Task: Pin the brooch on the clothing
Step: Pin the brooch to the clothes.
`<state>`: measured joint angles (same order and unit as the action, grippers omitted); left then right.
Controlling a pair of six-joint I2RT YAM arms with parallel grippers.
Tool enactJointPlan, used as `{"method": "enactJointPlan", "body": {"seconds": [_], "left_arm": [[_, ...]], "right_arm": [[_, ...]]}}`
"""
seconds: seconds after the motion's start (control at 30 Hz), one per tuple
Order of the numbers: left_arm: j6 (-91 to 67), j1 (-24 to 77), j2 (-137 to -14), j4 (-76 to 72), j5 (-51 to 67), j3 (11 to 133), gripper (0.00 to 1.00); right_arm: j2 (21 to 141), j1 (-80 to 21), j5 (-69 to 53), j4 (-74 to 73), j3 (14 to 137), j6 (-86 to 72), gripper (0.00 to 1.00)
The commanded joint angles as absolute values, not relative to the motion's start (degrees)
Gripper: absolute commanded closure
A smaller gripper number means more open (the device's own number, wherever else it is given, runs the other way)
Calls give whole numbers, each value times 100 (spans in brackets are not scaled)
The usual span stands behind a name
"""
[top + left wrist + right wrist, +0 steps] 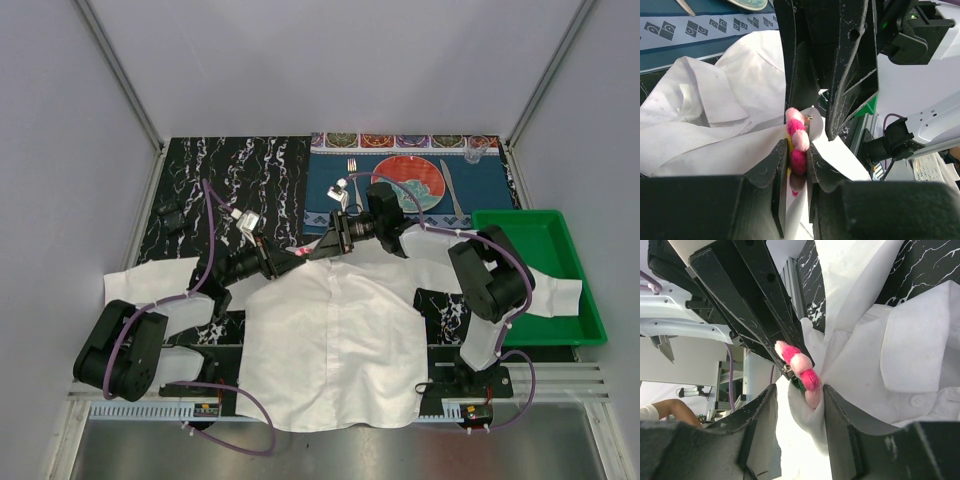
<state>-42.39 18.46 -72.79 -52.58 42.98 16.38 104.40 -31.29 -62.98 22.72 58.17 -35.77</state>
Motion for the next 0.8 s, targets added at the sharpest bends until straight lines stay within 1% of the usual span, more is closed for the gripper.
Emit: {"method": "enactJointPlan", "body": {"seconds": [0.0,0.07,0.2,0.23,0.3,0.33,0.37,0.4,0.43,0.47,0.63,0.67,0.7,0.77], "left_arm": [[-3991,1810,-7172,-5257,4043,1802,100],[-3894,1828,-7119,-5089,3999,1846,100],[-3806,1863,-7075,-4931,3903,1872,100],[-3806,1863,-7066,-4913,3894,1863,100],[-3797,1863,-7040,-4896,3894,1863,100],[-3771,1881,-7040,-4835,3902,1881,100],[-3692,1890,-7023,-4773,3885,1898,100],[-3639,1907,-7005,-4668,3780,1907,100],[-3586,1916,-6987,-4493,3736,1925,100],[-3499,1925,-6970,-4404,3718,1968,100],[-3402,1942,-6943,-4026,3507,2065,100],[-3401,1942,-6943,-4034,3524,2065,100],[-3401,1942,-6935,-4025,3533,2065,100],[-3454,1942,-6926,-4157,3568,2022,100]], "right_arm": [[10301,-3269,-6249,2365,6099,-3595,53],[10362,-3304,-6196,2303,6170,-3612,53],[10459,-3375,-6109,1935,6371,-3376,58],[10476,-3375,-6065,1890,6381,-3297,64],[10494,-3366,-6021,1794,6398,-3244,70],[10538,-3375,-5994,1723,6442,-3200,72],[10573,-3366,-6003,1653,6486,-3199,72],[10599,-3366,-6020,1591,6547,-3208,69],[10608,-3366,-6021,1591,6557,-3217,64],[10608,-3366,-6012,1608,6548,-3234,56],[10652,-3384,-6126,2022,6504,-3533,56],[10661,-3410,-6091,1978,6521,-3490,58],[10679,-3410,-6065,1873,6565,-3428,64],[10696,-3419,-6056,1863,6583,-3375,71]]}}
